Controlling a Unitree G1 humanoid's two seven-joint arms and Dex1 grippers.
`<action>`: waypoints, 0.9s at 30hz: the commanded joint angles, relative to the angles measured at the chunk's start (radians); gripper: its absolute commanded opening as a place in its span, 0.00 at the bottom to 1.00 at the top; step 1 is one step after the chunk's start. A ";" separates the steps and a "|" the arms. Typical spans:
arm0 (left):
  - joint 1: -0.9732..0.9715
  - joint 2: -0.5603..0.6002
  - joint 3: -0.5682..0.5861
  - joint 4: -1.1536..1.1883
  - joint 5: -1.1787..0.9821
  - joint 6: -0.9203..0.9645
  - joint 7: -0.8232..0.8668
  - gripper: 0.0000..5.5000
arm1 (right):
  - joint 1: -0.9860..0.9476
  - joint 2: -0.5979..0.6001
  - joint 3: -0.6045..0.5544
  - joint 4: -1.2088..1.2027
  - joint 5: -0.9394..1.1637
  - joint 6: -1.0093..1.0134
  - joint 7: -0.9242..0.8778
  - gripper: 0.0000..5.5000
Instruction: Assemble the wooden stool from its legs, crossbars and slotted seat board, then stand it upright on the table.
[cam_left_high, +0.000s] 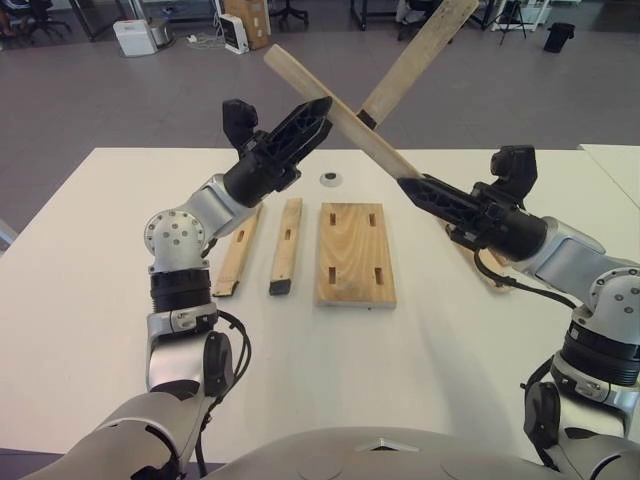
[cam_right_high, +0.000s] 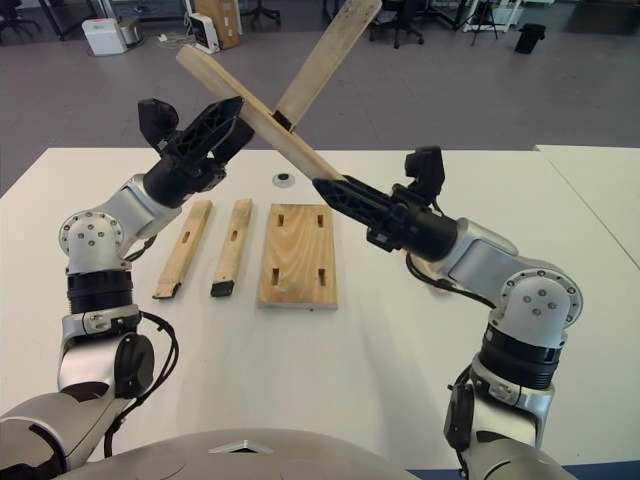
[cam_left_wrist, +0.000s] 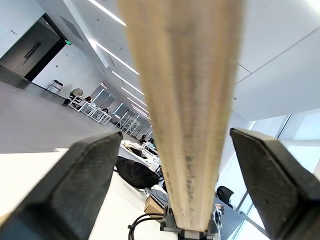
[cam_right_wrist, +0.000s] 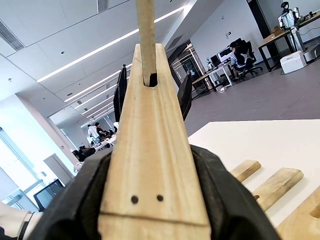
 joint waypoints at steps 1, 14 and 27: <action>-0.033 0.005 0.008 0.012 -0.011 0.002 0.008 0.72 | 0.011 -0.026 0.030 -0.020 0.036 -0.034 -0.015 0.38; -0.005 0.008 0.013 -0.008 -0.059 0.030 -0.053 0.38 | 0.031 -0.077 0.092 -0.017 0.082 -0.104 -0.033 0.38; -0.058 0.096 0.062 0.052 0.018 -0.073 -0.106 0.38 | 0.023 -0.077 0.104 0.119 -0.015 -0.227 -0.161 0.54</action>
